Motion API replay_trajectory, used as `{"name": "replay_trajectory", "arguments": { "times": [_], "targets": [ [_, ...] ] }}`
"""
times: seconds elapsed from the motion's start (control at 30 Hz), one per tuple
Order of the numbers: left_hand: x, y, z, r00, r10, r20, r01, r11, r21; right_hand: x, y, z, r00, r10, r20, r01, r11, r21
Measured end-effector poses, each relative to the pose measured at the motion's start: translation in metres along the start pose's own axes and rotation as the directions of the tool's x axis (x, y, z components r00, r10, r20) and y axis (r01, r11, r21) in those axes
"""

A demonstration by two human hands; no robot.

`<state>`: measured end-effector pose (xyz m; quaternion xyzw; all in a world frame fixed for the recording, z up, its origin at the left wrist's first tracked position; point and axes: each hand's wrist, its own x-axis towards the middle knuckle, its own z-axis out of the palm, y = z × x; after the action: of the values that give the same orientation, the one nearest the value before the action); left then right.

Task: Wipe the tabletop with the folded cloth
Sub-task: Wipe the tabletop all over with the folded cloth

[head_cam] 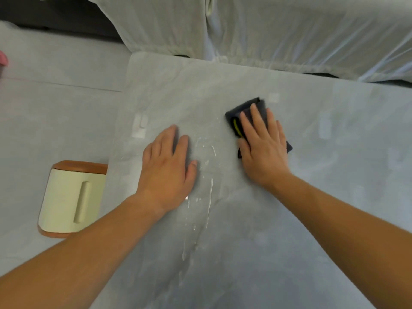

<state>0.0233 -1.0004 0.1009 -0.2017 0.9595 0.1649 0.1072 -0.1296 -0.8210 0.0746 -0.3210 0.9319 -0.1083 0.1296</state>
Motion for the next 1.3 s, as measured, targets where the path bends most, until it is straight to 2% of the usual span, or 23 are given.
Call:
{"name": "replay_trajectory", "arguments": {
  "times": [0.07,0.13,0.17,0.23,0.3,0.33,0.37,0.43,0.47,0.53,0.6,0.7,0.73,0.77,0.83,0.9,0.97,1.0,1.03,1.1,1.17,1.23,1.3],
  "targets": [
    [0.014,-0.004,-0.002,1.0,0.01,-0.004,-0.01,1.0,0.008,-0.012,0.011,-0.002,0.986,-0.15,0.067,0.154,0.987,-0.052],
    [0.026,-0.008,-0.001,1.0,0.022,-0.008,-0.022,1.0,0.019,0.003,0.025,-0.008,0.978,-0.186,0.097,0.193,0.979,-0.069],
    [0.029,-0.009,0.001,0.999,0.031,-0.01,-0.031,0.999,0.029,0.017,0.028,-0.01,0.985,-0.151,0.078,0.157,0.985,-0.067],
    [0.029,-0.012,0.005,0.999,0.05,-0.02,-0.049,0.997,0.052,0.058,0.022,-0.014,1.0,0.022,-0.007,-0.022,0.999,-0.03],
    [0.027,-0.015,0.008,0.997,0.065,-0.035,-0.062,0.996,0.064,0.097,0.005,-0.016,0.976,0.207,-0.07,-0.206,0.978,0.021],
    [0.026,-0.016,0.009,0.997,0.068,-0.041,-0.066,0.996,0.062,0.109,-0.007,-0.014,0.967,0.238,-0.088,-0.237,0.971,0.021],
    [0.027,-0.017,0.01,0.996,0.069,-0.048,-0.066,0.996,0.057,0.113,-0.02,-0.01,0.975,0.204,-0.091,-0.205,0.979,0.003],
    [0.027,-0.016,0.01,0.996,0.07,-0.059,-0.067,0.997,0.041,0.102,-0.036,-0.001,0.998,-0.045,-0.031,0.043,0.997,-0.069],
    [0.027,-0.015,0.01,0.996,0.067,-0.064,-0.065,0.997,0.032,0.093,-0.035,0.001,0.982,-0.186,0.018,0.187,0.977,-0.101],
    [0.026,-0.014,0.01,0.996,0.06,-0.066,-0.059,0.998,0.021,0.091,-0.024,-0.004,0.943,-0.318,0.097,0.327,0.939,-0.102],
    [0.025,-0.016,0.011,0.995,0.069,-0.068,-0.069,0.998,0.01,0.112,-0.014,-0.009,0.96,-0.275,0.045,0.278,0.955,-0.101],
    [0.026,-0.02,0.013,0.994,0.087,-0.072,-0.086,0.996,0.017,0.142,-0.026,-0.012,0.999,-0.009,-0.038,0.008,0.999,-0.041],
    [0.026,-0.021,0.013,0.993,0.092,-0.071,-0.091,0.996,0.015,0.141,-0.036,-0.01,0.998,0.021,-0.054,-0.023,0.999,-0.035],
    [0.026,-0.021,0.013,0.993,0.098,-0.069,-0.098,0.995,0.01,0.133,-0.044,-0.006,0.998,-0.002,-0.062,-0.001,0.999,-0.046],
    [0.026,-0.022,0.011,0.992,0.11,-0.068,-0.111,0.994,-0.015,0.1,-0.05,0.002,0.98,-0.196,-0.018,0.195,0.978,-0.074],
    [0.024,-0.025,0.009,0.99,0.121,-0.068,-0.124,0.991,-0.043,0.067,-0.037,0.005,0.908,-0.407,0.097,0.417,0.901,-0.118],
    [0.014,-0.029,0.01,0.988,0.139,-0.065,-0.141,0.989,-0.034,0.066,-0.014,-0.002,0.826,-0.534,0.181,0.56,0.815,-0.148],
    [0.007,-0.031,0.011,0.987,0.151,-0.056,-0.153,0.988,-0.016,0.073,-0.004,-0.006,0.818,-0.547,0.178,0.572,0.806,-0.155],
    [0.0,-0.032,0.014,0.986,0.162,-0.043,-0.162,0.987,-0.001,0.081,0.003,-0.009,0.841,-0.517,0.157,0.538,0.829,-0.154],
    [-0.015,-0.032,0.019,0.987,0.161,-0.025,-0.161,0.987,0.007,0.089,0.001,-0.013,0.922,-0.378,0.089,0.386,0.916,-0.11],
    [-0.026,-0.031,0.024,0.99,0.138,-0.019,-0.138,0.99,0.009,0.074,-0.017,-0.006,0.968,-0.25,0.016,0.251,0.966,-0.062],
    [-0.034,-0.031,0.026,0.993,0.118,-0.003,-0.118,0.993,0.019,0.036,-0.03,0.006,0.962,-0.273,0.012,0.273,0.959,-0.072],
    [-0.036,-0.031,0.027,0.994,0.113,0.003,-0.113,0.993,0.033,-0.001,-0.028,0.013,0.911,-0.406,0.074,0.412,0.907,-0.09]
  ]
}}
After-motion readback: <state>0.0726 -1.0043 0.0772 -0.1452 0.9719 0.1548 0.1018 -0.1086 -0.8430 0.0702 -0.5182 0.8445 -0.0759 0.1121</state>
